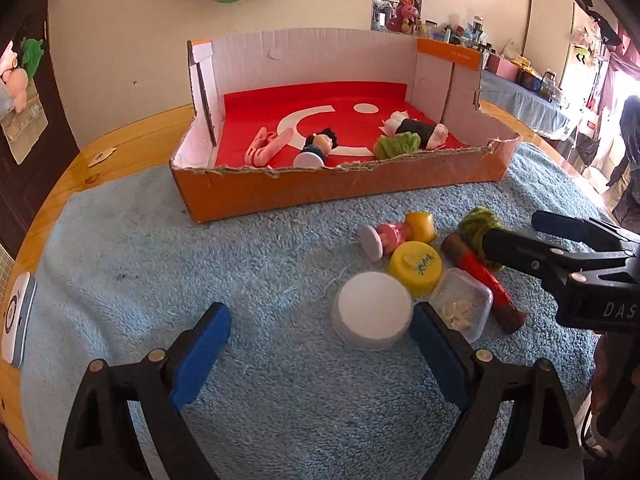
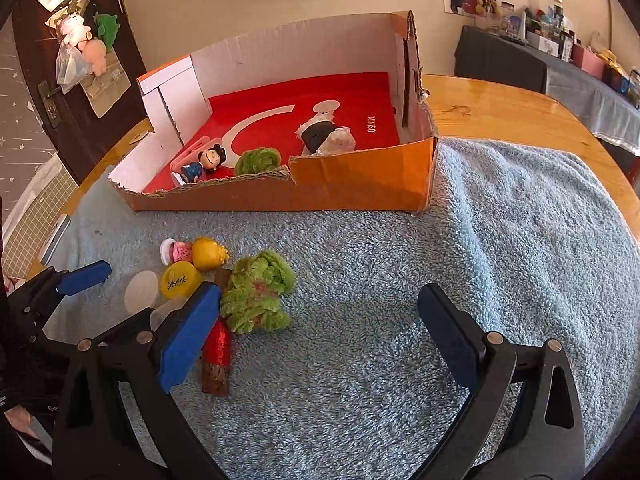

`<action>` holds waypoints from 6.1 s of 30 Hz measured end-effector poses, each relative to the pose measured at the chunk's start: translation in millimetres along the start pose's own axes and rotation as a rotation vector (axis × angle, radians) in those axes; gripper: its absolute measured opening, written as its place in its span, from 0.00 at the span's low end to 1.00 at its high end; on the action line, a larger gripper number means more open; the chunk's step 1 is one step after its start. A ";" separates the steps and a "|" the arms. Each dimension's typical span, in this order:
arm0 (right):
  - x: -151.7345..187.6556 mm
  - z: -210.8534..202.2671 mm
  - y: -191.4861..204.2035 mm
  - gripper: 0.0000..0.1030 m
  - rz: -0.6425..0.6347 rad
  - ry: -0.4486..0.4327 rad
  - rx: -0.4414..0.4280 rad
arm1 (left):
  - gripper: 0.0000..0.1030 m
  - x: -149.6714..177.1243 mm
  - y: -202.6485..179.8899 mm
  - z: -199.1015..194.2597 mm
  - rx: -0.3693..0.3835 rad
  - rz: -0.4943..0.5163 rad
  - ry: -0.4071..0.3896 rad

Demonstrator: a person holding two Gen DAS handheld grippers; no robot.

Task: Organize objects
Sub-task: 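Move the left tool toward the white round lid while the right tool approaches a green knitted ball, then close the left tool on the white lid while the right tool grasps the green knitted ball, then carry the white lid and green ball into the box above the red mat, then lower and open both tools to set the lid and ball on the mat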

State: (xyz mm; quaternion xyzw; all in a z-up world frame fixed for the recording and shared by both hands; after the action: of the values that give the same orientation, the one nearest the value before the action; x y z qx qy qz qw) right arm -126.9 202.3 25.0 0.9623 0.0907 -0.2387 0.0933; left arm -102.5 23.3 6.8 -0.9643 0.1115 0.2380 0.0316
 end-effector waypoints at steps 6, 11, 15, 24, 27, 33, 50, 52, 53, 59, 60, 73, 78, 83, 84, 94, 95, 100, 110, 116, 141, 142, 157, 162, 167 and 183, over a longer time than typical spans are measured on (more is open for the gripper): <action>-5.2 6.2 7.3 0.97 -0.035 0.025 -0.008 | 0.80 -6.2 0.3 1.2 0.014 0.012 0.004; -7.8 9.0 8.8 0.97 -0.044 0.023 -0.033 | 0.70 -6.6 -0.5 -1.1 0.029 0.019 -0.005; -6.6 7.6 8.9 0.91 -0.045 0.014 -0.041 | 0.60 -5.9 -2.0 -3.0 0.040 0.028 -0.013; -5.4 5.9 13.1 0.75 -0.068 0.004 -0.032 | 0.54 -5.7 -2.2 -3.7 0.042 0.031 -0.016; -5.6 5.6 11.6 0.71 -0.063 0.002 -0.040 | 0.52 -5.5 -2.1 -3.9 0.042 0.031 -0.016; -3.7 4.4 10.5 0.61 -0.070 0.000 -0.059 | 0.41 -5.1 -2.0 -5.5 0.046 0.033 -0.019; -0.2 -27.2 22.5 0.26 -0.111 -0.061 -0.169 | 0.41 -2.0 -0.2 -38.8 0.092 0.023 -0.090; -0.8 -34.5 24.7 0.26 -0.117 -0.077 -0.176 | 0.40 -1.5 0.7 -45.2 0.095 0.023 -0.104; -1.1 -38.0 25.7 0.26 -0.121 -0.085 -0.177 | 0.40 -1.1 1.1 -49.1 0.092 0.024 -0.116; -2.6 -47.8 27.7 0.26 -0.129 -0.106 -0.189 | 0.40 -0.3 4.6 -64.9 0.081 0.026 -0.150; -2.4 -48.8 28.4 0.26 -0.130 -0.109 -0.188 | 0.40 -0.3 5.0 -66.7 0.080 0.026 -0.154; 0.5 -54.0 28.9 0.26 -0.135 -0.120 -0.187 | 0.40 3.0 3.4 -75.1 0.079 0.032 -0.167; 0.8 -53.9 28.8 0.26 -0.135 -0.119 -0.188 | 0.40 3.1 3.5 -75.2 0.079 0.034 -0.167; 1.1 -53.7 28.3 0.26 -0.133 -0.121 -0.191 | 0.40 2.7 2.6 -78.0 0.085 0.033 -0.174; 1.0 -53.8 28.2 0.26 -0.133 -0.121 -0.194 | 0.40 1.8 2.6 -78.4 0.089 0.034 -0.175; -24.9 -51.5 32.5 0.26 -0.149 -0.123 -0.212 | 0.40 -32.5 4.9 -81.3 0.131 0.034 -0.185; -29.8 -50.5 32.5 0.26 -0.150 -0.121 -0.212 | 0.40 -37.7 5.3 -80.5 0.140 0.034 -0.184; -56.1 -44.0 31.4 0.26 -0.157 -0.109 -0.209 | 0.40 -64.0 10.1 -75.5 0.160 0.029 -0.182; -114.5 -22.5 28.8 0.26 -0.176 -0.074 -0.137 | 0.40 -114.7 22.3 -51.5 0.127 0.026 -0.154; -147.5 -9.1 27.7 0.26 -0.199 -0.054 -0.061 | 0.40 -143.6 32.0 -39.1 0.115 0.017 -0.137; -218.8 89.9 14.7 0.26 -0.240 0.237 0.180 | 0.40 -214.6 44.9 69.1 -0.095 0.094 0.065; -219.3 91.2 14.9 0.26 -0.243 0.244 0.185 | 0.40 -215.3 46.9 71.9 -0.091 0.089 0.075; -216.5 104.6 17.4 0.27 -0.260 0.291 0.213 | 0.40 -213.2 51.0 87.4 -0.099 0.092 0.169; -212.6 105.6 19.5 0.27 -0.272 0.300 0.219 | 0.41 -211.8 52.7 86.8 -0.099 0.090 0.178; -212.5 104.8 22.7 0.27 -0.282 0.299 0.228 | 0.41 -209.2 56.7 84.0 -0.083 0.079 0.177; -198.7 100.2 29.3 0.57 -0.273 0.281 0.242 | 0.43 -198.6 60.0 70.0 -0.080 0.079 0.163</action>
State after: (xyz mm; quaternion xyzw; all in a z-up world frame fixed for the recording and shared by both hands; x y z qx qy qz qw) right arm -337.6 125.9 36.6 0.9691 0.2028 -0.1219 -0.0694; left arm -319.1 12.6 36.9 -0.9758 0.1421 0.1639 -0.0255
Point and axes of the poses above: each gripper's, at about its wrist camera, not at the fingertips, and z roughly the way its jaws point, y to its left, x to its underside, the point moved 1 cm from there along z, roughly the way its jaws point, and after that the axes turned 12 degrees about y, right-handed, at the moved point
